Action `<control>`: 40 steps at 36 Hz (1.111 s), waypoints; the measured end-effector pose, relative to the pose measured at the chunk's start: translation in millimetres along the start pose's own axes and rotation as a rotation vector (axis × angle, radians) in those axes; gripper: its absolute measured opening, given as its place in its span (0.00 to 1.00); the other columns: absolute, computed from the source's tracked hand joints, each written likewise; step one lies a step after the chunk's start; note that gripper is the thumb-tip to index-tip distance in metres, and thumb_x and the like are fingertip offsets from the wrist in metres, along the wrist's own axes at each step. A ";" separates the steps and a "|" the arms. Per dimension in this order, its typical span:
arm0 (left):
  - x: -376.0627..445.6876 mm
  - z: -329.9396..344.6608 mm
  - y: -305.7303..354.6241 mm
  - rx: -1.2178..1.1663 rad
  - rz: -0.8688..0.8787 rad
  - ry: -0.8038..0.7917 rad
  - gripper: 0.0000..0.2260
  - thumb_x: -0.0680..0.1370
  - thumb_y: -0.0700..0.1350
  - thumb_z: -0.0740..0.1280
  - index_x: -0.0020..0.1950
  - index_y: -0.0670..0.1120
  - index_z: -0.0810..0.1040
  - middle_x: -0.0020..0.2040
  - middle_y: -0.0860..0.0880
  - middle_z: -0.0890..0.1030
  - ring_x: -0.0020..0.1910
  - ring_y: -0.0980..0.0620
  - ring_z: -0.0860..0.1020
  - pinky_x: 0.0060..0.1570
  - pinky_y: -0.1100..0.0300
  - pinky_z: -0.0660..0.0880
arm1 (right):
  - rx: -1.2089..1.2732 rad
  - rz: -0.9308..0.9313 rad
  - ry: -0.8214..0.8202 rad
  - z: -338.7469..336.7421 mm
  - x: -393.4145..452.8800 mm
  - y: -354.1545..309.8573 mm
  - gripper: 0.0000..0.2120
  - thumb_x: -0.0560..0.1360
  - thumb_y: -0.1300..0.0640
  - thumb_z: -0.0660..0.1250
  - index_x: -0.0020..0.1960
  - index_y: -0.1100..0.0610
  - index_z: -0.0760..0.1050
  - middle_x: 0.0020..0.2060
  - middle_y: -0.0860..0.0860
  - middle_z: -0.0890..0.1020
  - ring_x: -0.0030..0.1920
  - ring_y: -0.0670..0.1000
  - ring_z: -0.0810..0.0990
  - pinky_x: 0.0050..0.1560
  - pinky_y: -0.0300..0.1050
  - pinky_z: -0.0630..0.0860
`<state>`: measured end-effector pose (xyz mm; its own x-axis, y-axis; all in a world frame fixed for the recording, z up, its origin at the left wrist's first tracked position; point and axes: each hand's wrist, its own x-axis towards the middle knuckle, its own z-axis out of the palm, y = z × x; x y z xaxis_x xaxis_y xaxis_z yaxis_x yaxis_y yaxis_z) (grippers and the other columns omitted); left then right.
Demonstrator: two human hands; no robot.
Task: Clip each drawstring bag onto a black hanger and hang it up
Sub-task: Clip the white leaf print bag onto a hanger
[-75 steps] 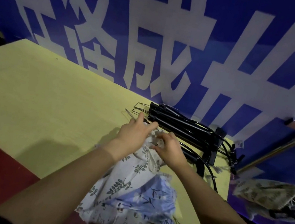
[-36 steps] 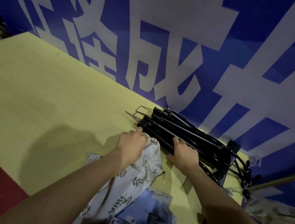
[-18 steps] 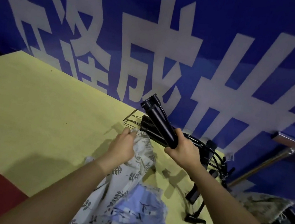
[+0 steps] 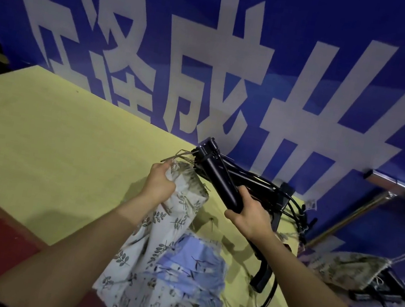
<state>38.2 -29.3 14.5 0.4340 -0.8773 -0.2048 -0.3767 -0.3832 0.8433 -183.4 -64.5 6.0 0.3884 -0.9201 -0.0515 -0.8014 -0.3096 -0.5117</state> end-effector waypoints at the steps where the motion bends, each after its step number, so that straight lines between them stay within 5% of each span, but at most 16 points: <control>1: -1.2 -1.0 -1.8 -0.001 -0.001 -0.004 0.30 0.75 0.29 0.57 0.76 0.45 0.60 0.69 0.43 0.64 0.62 0.44 0.71 0.48 0.63 0.70 | 0.012 0.003 0.012 0.5 -1.6 -0.4 0.23 0.72 0.52 0.68 0.64 0.50 0.64 0.50 0.52 0.81 0.44 0.56 0.79 0.42 0.47 0.74; 10: -8.4 -6.9 2.3 0.022 0.021 -0.035 0.31 0.74 0.30 0.57 0.76 0.47 0.60 0.72 0.44 0.63 0.60 0.37 0.74 0.55 0.48 0.74 | 0.129 -0.003 0.093 -5.8 -5.4 -2.8 0.21 0.71 0.52 0.68 0.60 0.50 0.64 0.42 0.53 0.80 0.38 0.57 0.78 0.40 0.50 0.75; 17: -15.6 -5.7 16.4 -0.025 0.048 -0.101 0.31 0.74 0.29 0.58 0.76 0.46 0.60 0.73 0.43 0.63 0.66 0.44 0.70 0.51 0.60 0.71 | 0.015 -0.007 0.021 -3.0 -10.9 1.2 0.22 0.73 0.52 0.67 0.63 0.50 0.63 0.47 0.51 0.80 0.42 0.56 0.78 0.38 0.46 0.71; 21: -19.7 -11.1 24.0 -0.083 0.049 -0.106 0.32 0.74 0.28 0.58 0.76 0.46 0.59 0.72 0.44 0.66 0.49 0.49 0.75 0.35 0.62 0.70 | -0.024 -0.033 -0.030 2.8 -13.1 0.1 0.24 0.73 0.51 0.67 0.66 0.51 0.62 0.51 0.54 0.81 0.46 0.58 0.79 0.42 0.48 0.73; 24: -19.4 -14.5 28.1 -0.146 0.059 -0.117 0.31 0.73 0.27 0.58 0.75 0.44 0.60 0.62 0.47 0.75 0.53 0.48 0.75 0.42 0.59 0.72 | -0.064 -0.058 -0.061 7.2 -13.7 -0.5 0.23 0.73 0.51 0.67 0.64 0.51 0.63 0.51 0.53 0.80 0.48 0.58 0.78 0.40 0.46 0.70; 30: -13.9 -20.9 26.6 -0.036 0.119 -0.069 0.31 0.75 0.30 0.60 0.76 0.46 0.59 0.72 0.45 0.64 0.68 0.47 0.68 0.61 0.58 0.71 | -0.182 -0.131 -0.079 11.4 -12.9 -2.5 0.17 0.71 0.52 0.65 0.58 0.49 0.66 0.48 0.52 0.80 0.49 0.58 0.78 0.37 0.44 0.65; 34: -16.3 -18.1 23.9 0.135 0.236 -0.130 0.30 0.76 0.29 0.57 0.76 0.47 0.57 0.70 0.48 0.62 0.67 0.46 0.67 0.52 0.65 0.68 | -0.359 -0.214 -0.088 9.1 -11.4 -7.9 0.16 0.71 0.53 0.64 0.58 0.49 0.66 0.50 0.51 0.79 0.49 0.57 0.78 0.36 0.44 0.66; 40: -25.1 -3.2 19.5 0.481 0.392 -0.233 0.30 0.74 0.33 0.57 0.75 0.47 0.59 0.69 0.49 0.64 0.65 0.46 0.61 0.66 0.49 0.65 | -0.644 -0.303 -0.045 0.4 -0.8 -26.6 0.16 0.72 0.57 0.62 0.59 0.56 0.68 0.53 0.54 0.77 0.50 0.59 0.78 0.40 0.45 0.65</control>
<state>22.6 -13.8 37.6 0.0218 -0.9969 -0.0755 -0.8177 -0.0612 0.5724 -162.2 -55.4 19.3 0.6440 -0.7645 -0.0292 -0.7592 -0.6434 0.0985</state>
